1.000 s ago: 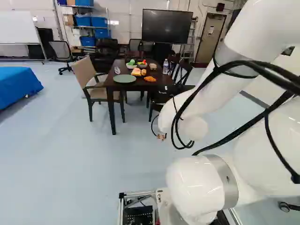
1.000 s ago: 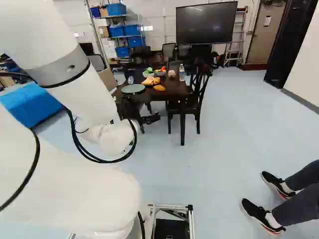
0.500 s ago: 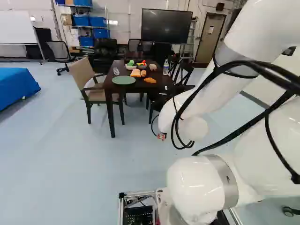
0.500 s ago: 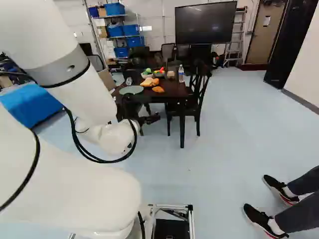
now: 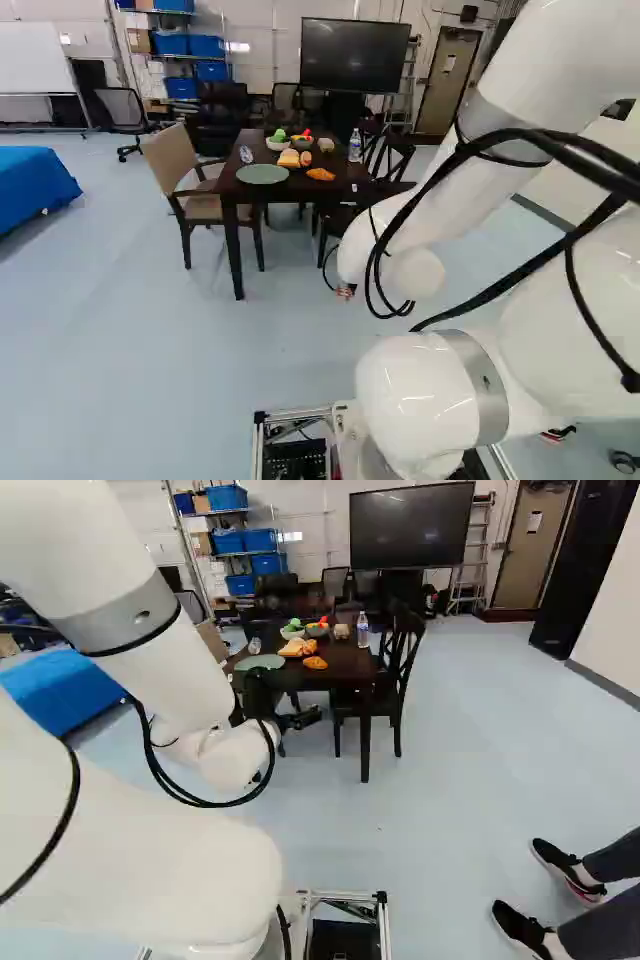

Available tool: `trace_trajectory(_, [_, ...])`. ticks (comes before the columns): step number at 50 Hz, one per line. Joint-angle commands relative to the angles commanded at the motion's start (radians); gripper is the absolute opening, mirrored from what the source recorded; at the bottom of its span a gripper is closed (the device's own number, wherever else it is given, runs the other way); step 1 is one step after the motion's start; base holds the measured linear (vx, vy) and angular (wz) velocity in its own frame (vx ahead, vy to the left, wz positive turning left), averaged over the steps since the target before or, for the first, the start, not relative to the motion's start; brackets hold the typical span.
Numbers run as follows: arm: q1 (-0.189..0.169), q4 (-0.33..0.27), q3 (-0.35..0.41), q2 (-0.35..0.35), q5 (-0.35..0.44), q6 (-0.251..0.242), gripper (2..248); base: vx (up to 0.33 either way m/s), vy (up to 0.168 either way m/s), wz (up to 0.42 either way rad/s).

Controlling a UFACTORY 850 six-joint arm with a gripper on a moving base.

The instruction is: Move the croissant to the empty plate

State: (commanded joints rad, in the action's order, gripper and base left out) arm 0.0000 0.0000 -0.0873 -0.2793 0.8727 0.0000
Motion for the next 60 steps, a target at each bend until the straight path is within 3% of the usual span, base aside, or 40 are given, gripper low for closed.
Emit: trace_trajectory(60, [0.0, 0.0, 0.0, 0.0, 0.0, 0.0, 247, 0.093, -0.005, -0.007])
